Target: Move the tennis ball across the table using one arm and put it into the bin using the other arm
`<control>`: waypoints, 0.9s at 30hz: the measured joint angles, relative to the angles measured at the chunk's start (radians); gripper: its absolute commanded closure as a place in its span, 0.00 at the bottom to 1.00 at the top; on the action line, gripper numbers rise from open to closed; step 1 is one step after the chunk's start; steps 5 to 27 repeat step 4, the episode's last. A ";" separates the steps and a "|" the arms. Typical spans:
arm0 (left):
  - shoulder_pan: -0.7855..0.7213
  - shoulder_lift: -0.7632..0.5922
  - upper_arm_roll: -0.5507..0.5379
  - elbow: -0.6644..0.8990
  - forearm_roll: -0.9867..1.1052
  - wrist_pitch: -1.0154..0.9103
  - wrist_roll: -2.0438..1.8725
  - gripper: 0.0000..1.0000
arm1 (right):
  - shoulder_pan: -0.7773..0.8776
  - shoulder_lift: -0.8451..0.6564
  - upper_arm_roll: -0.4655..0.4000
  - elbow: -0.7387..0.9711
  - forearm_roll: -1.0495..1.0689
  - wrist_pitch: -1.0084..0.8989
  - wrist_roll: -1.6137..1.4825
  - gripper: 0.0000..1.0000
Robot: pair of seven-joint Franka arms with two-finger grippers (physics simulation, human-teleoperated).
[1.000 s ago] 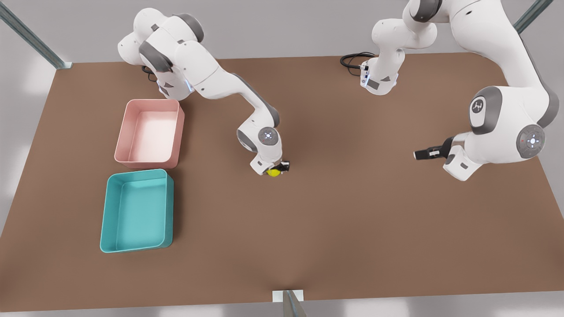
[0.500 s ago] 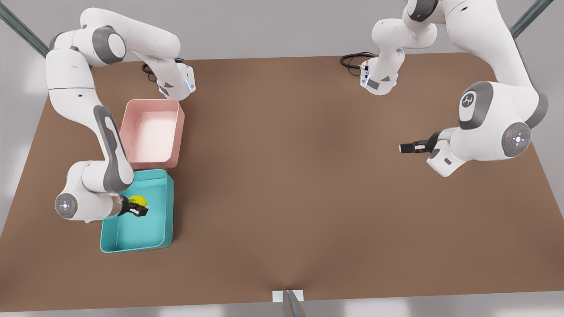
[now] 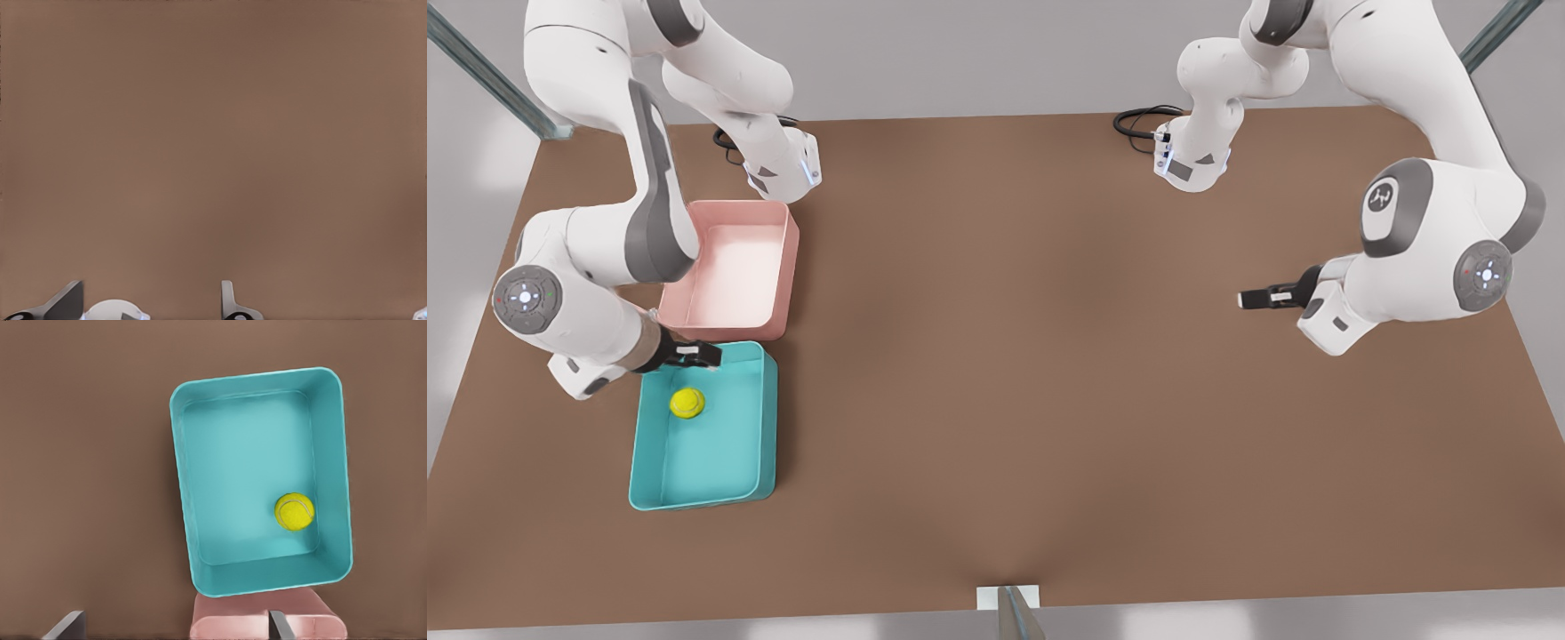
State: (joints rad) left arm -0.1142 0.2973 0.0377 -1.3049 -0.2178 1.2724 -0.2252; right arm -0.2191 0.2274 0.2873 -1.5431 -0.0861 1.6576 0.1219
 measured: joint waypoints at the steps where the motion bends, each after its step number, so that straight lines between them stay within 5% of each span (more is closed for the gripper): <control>1: 0.000 0.001 0.000 0.009 0.000 0.003 0.000 0.00 | -0.018 -0.014 -0.002 -0.004 0.003 -0.011 -0.015 0.00; 27: 0.003 0.022 0.003 0.018 0.002 0.025 -0.002 0.00 | -0.029 -0.035 -0.008 -0.007 0.008 -0.035 -0.055 0.00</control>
